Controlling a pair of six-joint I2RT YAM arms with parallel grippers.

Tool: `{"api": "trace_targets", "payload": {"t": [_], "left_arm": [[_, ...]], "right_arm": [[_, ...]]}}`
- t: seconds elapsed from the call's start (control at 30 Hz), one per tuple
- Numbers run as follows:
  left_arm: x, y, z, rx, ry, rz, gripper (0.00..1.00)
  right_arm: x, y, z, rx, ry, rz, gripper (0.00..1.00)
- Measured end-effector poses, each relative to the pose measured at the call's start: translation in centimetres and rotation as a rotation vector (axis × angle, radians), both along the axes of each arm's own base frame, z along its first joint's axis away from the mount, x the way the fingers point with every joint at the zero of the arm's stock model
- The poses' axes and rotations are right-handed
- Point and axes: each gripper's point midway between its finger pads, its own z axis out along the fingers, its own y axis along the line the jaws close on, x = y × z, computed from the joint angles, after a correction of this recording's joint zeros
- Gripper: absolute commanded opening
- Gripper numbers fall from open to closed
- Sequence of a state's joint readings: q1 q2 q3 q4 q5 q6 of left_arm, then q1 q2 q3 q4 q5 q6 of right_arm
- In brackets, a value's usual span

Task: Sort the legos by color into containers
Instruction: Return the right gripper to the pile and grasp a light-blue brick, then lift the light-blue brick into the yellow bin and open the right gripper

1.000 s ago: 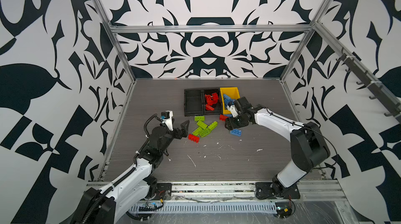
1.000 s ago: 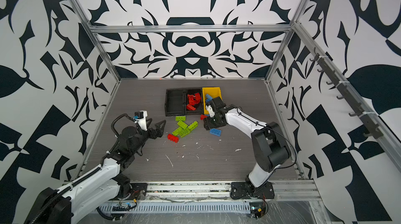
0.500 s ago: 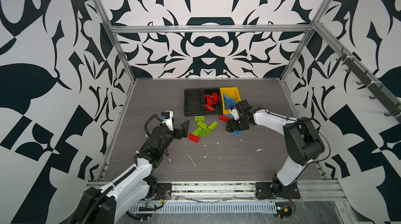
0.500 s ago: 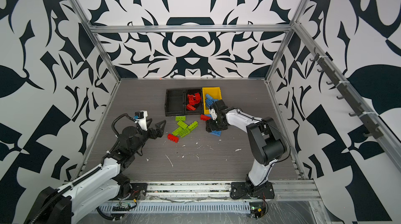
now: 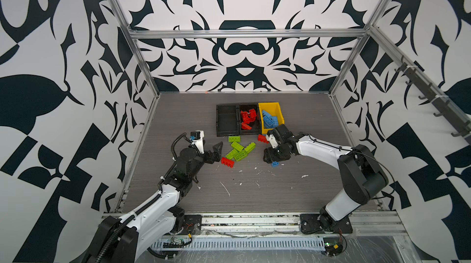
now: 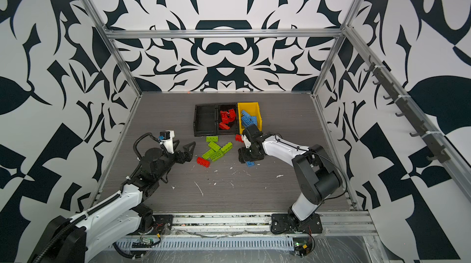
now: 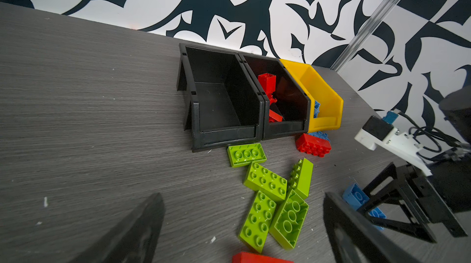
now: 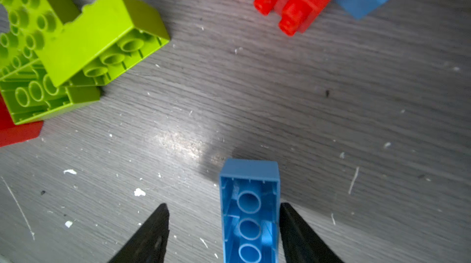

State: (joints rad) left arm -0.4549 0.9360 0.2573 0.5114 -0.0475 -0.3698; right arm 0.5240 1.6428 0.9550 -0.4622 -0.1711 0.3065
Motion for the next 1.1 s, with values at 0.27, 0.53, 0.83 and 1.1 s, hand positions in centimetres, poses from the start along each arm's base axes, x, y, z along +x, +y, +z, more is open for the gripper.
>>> {"api": "trace_targets", "payload": {"t": [0.27,0.53,0.83,1.1], "left_arm": [[0.0,0.0,-0.1,0.001,0.002,0.0,1.0],[0.0,0.0,-0.1,0.001,0.002,0.0,1.0],[0.0,0.0,0.2,-0.002,-0.005,0.0,1.0],[-0.1,0.0,0.3,-0.007,-0.009,-0.003,1.0]], "right_arm": [[-0.1,-1.0,-1.4,-0.114,0.005,-0.009,0.53],[0.1,-1.2,-1.4,-0.139,-0.01,-0.015,0.38],[0.6,-0.8,-1.0,-0.125,-0.028,-0.016,0.31],[2.9,-0.5,2.5,-0.01,-0.091,-0.042,0.3]]}}
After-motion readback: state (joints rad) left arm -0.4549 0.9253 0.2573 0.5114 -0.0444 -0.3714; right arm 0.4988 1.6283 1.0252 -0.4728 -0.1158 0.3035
